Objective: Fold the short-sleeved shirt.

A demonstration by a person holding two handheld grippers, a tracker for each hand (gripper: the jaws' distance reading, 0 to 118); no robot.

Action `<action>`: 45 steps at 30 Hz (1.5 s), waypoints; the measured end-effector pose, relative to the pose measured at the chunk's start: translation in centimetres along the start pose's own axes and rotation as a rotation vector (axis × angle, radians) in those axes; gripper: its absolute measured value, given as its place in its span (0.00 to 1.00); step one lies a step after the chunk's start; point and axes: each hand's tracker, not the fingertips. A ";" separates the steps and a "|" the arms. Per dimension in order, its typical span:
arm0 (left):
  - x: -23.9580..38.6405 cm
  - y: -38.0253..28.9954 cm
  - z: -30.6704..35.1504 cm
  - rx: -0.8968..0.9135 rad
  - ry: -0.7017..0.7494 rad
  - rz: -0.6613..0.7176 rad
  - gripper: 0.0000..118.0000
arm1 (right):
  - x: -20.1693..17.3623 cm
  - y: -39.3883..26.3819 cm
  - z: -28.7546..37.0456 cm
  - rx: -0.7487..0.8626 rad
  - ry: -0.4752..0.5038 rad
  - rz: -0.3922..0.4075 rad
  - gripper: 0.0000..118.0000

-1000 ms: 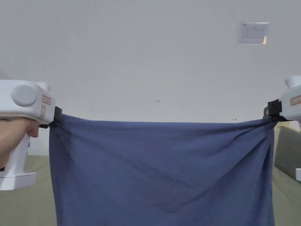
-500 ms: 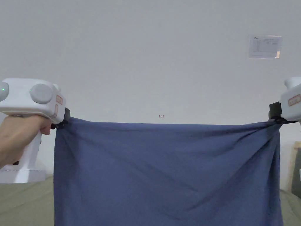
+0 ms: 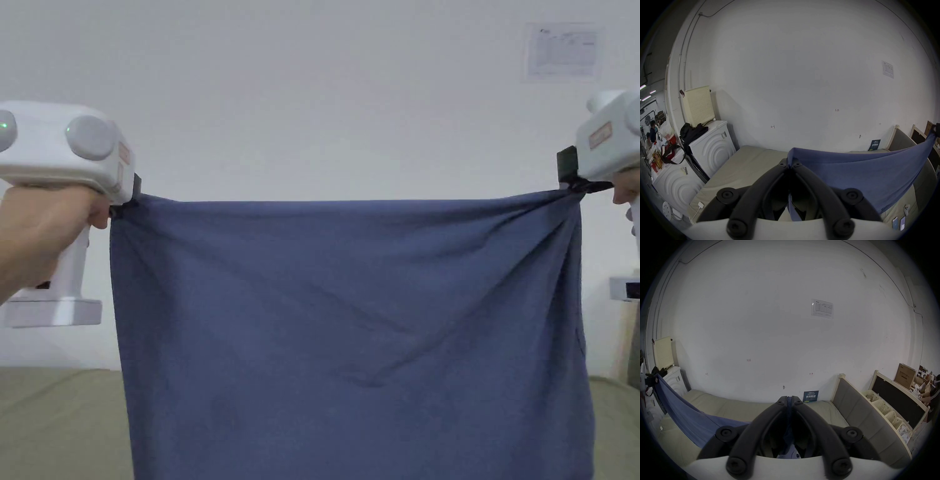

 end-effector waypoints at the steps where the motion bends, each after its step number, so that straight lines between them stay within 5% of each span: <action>1: 0.3 0.2 -0.8 0.009 0.008 0.000 0.00 | 0.0 0.2 -0.6 0.008 0.003 -0.001 0.04; 12: 1.2 -0.4 -9.3 0.007 0.064 -0.003 0.00 | -3.0 -0.7 -6.5 -0.001 -0.003 0.071 0.04; 22: 1.0 -9.3 -13.8 -0.134 0.003 -0.014 0.00 | -3.5 -11.4 -9.3 -0.179 -0.004 0.028 0.04; 27: 0.7 -17.5 -11.7 -0.212 -0.025 -0.022 0.00 | -2.8 -19.3 -7.5 -0.275 0.020 0.102 0.04; 34: 0.3 -28.7 -4.6 -0.295 -0.073 -0.100 0.00 | -1.3 -30.9 -0.1 -0.352 0.065 0.056 0.04; 45: -4.9 -44.8 6.0 -0.483 -0.113 -0.058 0.00 | 2.8 -47.0 11.6 -0.529 0.092 -0.136 0.04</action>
